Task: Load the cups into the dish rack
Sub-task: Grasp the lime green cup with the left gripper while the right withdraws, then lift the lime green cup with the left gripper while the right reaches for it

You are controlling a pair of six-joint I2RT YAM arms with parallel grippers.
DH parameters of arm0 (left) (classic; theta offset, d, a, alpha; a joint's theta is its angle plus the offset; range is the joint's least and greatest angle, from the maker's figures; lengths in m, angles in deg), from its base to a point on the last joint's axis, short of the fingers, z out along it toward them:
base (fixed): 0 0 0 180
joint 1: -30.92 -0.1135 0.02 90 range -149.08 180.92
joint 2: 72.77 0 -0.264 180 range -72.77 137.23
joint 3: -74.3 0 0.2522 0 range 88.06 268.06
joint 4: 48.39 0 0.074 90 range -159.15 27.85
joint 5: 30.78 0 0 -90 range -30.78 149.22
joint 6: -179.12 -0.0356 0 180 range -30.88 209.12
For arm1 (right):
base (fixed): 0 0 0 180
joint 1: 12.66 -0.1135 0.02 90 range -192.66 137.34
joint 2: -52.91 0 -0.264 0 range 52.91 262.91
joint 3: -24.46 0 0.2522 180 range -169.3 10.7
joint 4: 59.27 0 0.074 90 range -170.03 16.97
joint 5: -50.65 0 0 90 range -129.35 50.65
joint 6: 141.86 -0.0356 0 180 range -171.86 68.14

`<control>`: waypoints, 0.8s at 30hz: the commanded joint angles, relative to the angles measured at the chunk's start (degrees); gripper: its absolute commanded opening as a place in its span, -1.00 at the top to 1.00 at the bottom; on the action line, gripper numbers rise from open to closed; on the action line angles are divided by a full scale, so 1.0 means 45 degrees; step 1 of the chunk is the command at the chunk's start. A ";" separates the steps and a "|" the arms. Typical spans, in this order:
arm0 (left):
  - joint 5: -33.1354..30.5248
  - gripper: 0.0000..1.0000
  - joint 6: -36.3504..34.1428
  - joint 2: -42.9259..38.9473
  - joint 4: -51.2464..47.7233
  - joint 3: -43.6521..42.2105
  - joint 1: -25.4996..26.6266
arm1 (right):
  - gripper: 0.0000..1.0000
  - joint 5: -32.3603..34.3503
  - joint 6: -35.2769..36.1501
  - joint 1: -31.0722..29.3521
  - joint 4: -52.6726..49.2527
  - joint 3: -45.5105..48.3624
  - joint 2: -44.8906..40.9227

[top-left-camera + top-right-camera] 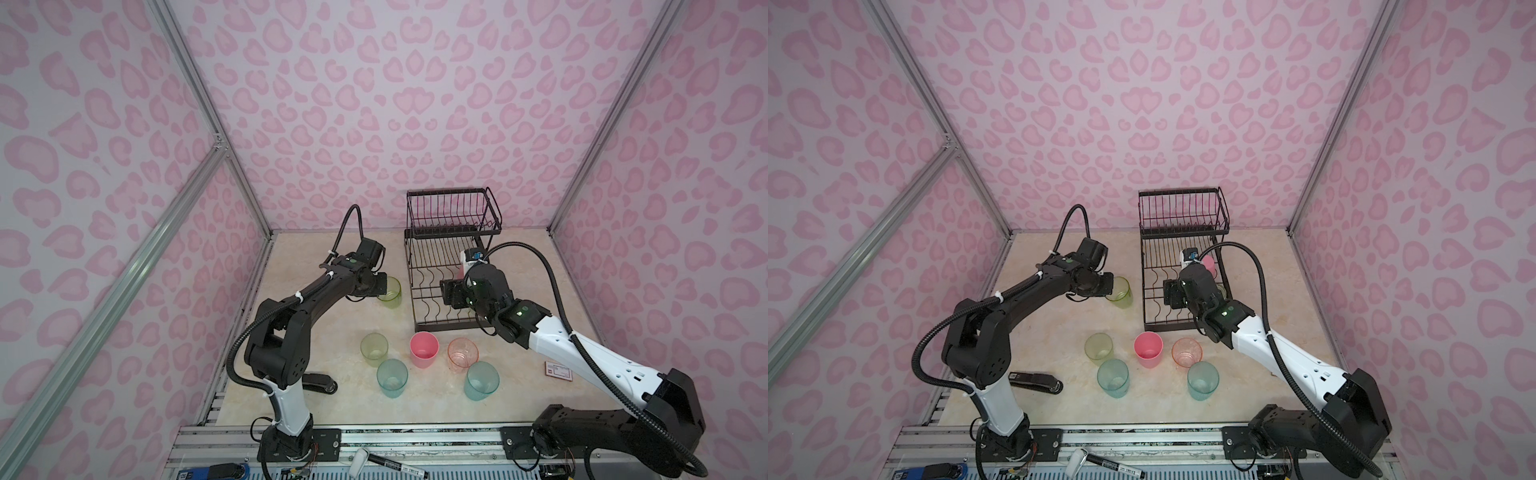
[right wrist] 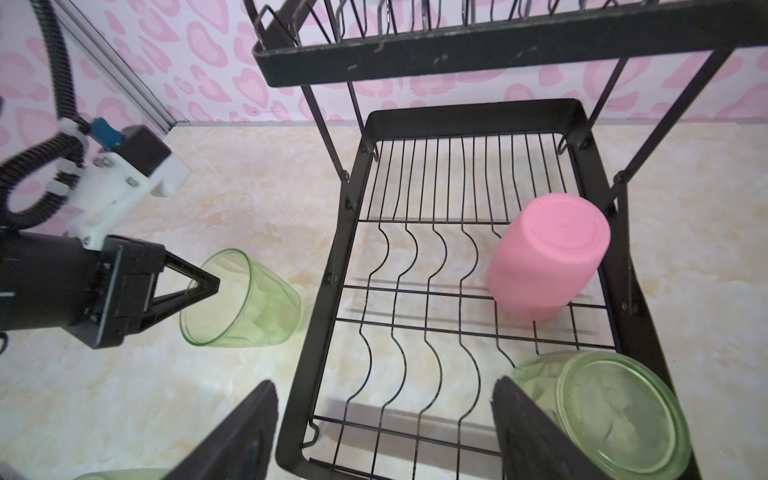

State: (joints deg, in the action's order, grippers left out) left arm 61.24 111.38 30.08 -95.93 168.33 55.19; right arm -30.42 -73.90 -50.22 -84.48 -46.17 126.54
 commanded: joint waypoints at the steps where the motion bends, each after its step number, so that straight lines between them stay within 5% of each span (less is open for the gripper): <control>1: 0.1383 0.94 0.0446 -0.0858 0.0744 -0.0272 -0.0483 | -0.61 -0.0452 -0.0347 -0.0013 -0.0525 -0.0448 0.0286; 13: 0.6171 0.93 0.2601 -0.3674 0.3473 -0.2389 -0.1961 | -0.63 -0.2162 -0.2333 -0.0025 -0.0935 -0.1567 0.0846; 24: 0.9293 0.94 0.6284 -0.4979 0.8474 -0.4559 -0.2034 | -0.64 -0.3966 -0.6275 0.0441 0.0436 -0.1578 0.0865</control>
State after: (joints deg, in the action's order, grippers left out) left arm 97.26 133.67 8.97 -68.35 148.87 46.14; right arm -44.73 -94.67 -49.24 -86.55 -53.88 130.19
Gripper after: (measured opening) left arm 0.078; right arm 0.824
